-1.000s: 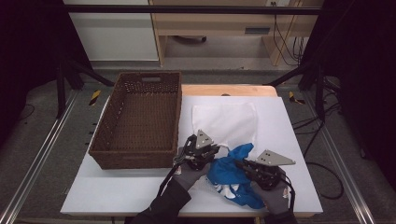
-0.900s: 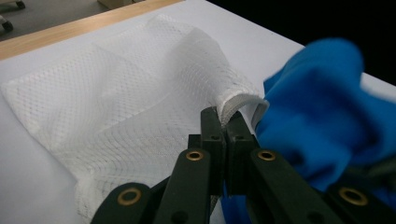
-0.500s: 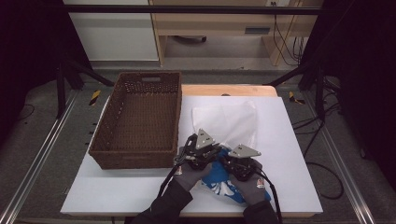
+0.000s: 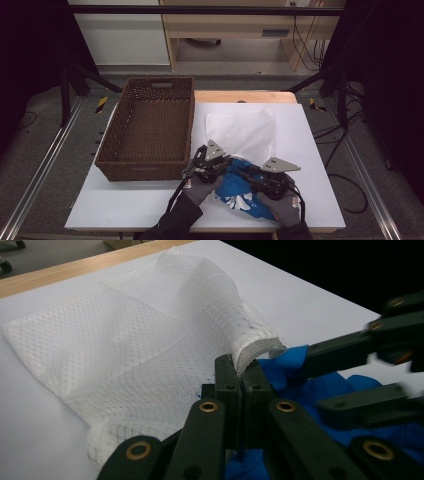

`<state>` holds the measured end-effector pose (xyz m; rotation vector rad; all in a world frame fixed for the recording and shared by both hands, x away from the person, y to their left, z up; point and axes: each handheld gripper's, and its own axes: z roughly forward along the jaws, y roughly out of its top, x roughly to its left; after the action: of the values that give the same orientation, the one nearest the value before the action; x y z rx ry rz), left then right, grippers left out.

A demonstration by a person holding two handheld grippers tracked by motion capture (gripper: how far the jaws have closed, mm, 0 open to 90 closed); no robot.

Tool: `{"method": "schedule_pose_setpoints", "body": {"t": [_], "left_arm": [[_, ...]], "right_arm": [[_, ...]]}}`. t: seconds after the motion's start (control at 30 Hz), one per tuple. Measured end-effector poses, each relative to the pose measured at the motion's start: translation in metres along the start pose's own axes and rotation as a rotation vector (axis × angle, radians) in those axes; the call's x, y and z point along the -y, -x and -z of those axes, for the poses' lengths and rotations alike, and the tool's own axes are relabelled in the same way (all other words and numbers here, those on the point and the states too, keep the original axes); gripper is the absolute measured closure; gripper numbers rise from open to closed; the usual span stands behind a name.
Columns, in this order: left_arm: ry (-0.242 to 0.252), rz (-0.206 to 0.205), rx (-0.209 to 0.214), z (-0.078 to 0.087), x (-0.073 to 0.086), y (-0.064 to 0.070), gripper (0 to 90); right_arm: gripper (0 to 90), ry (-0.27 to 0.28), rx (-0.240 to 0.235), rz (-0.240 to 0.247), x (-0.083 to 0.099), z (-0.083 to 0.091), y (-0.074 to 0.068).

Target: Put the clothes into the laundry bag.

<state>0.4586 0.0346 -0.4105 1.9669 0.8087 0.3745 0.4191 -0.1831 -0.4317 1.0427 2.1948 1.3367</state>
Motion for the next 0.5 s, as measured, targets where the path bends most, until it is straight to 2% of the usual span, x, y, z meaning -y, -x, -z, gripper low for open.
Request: {"method": "schedule_pose_setpoints", "body": {"t": [0.07, 0.17, 0.23, 0.37, 0.43, 0.5], "left_arm": [[0.001, -0.001, -0.002, 0.0, 0.0, 0.0, 88.5], [0.002, 0.002, -0.003, 0.0, -0.001, -0.001, 88.5], [0.006, -0.004, 0.0, 0.0, -0.001, -0.001, 88.6], [0.01, -0.001, 0.002, 0.001, -0.002, -0.001, 88.6], [0.011, 0.002, 0.001, 0.001, -0.002, 0.0, 88.5], [0.011, -0.001, -0.002, 0.002, -0.002, -0.001, 88.6]], "right_arm": [[55.5, 0.024, -0.007, -0.003, 0.001, 0.01, 0.0], [44.1, 0.021, -0.052, -0.007, 0.006, 0.014, -0.004], [39.4, -0.012, -0.095, 0.001, 0.012, 0.006, -0.009], [33.9, -0.085, -0.123, -0.001, 0.026, -0.023, -0.016], [36.7, -0.12, -0.105, 0.007, 0.031, -0.035, -0.017], [46.8, -0.133, -0.096, 0.005, 0.033, -0.039, -0.016]]}}
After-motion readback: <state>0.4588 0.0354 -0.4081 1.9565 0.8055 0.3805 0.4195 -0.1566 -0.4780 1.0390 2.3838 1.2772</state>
